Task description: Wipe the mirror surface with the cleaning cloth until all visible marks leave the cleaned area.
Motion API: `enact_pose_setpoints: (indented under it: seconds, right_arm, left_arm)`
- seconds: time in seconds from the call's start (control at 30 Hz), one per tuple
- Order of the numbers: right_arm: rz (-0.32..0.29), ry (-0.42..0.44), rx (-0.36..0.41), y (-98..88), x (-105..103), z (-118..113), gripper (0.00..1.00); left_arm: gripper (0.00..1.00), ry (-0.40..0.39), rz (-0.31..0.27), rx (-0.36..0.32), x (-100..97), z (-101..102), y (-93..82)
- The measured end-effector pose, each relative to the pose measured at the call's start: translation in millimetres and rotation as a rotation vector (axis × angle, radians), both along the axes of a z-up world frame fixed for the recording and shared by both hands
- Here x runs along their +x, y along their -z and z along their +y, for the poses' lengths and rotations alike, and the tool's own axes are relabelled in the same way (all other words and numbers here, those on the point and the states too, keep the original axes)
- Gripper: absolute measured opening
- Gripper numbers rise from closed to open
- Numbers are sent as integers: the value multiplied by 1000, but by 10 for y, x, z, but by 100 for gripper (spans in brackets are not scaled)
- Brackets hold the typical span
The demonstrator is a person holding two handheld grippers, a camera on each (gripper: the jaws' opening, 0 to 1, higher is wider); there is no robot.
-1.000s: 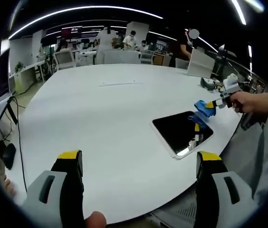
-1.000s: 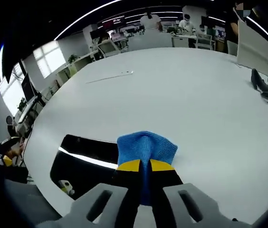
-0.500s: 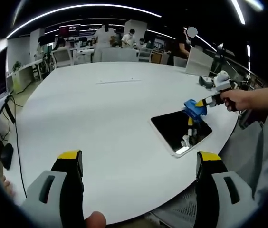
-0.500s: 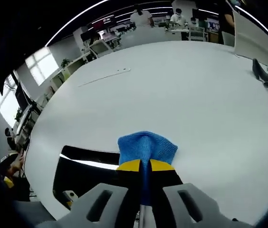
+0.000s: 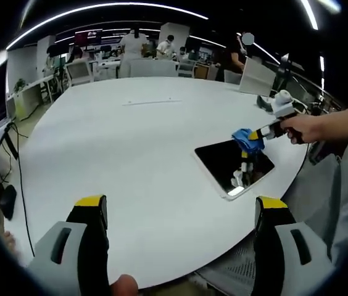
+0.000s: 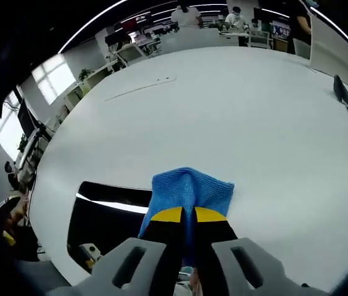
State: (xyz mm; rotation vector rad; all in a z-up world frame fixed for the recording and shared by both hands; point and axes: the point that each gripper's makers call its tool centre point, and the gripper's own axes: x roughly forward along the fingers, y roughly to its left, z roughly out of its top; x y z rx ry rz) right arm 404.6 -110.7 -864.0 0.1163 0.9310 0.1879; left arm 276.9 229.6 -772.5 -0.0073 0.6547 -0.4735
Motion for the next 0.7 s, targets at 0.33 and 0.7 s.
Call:
enact_pose_setpoints:
  seconds: [0.33,0.7]
  right_arm:
    - [0,14,23,12,-8,168,0]
    - [-4,-11,35,16,26,521,1]
  left_arm:
    - [99,19,23,-9,-82,-60,107]
    - [98,37,25,-10,-105,-46,90]
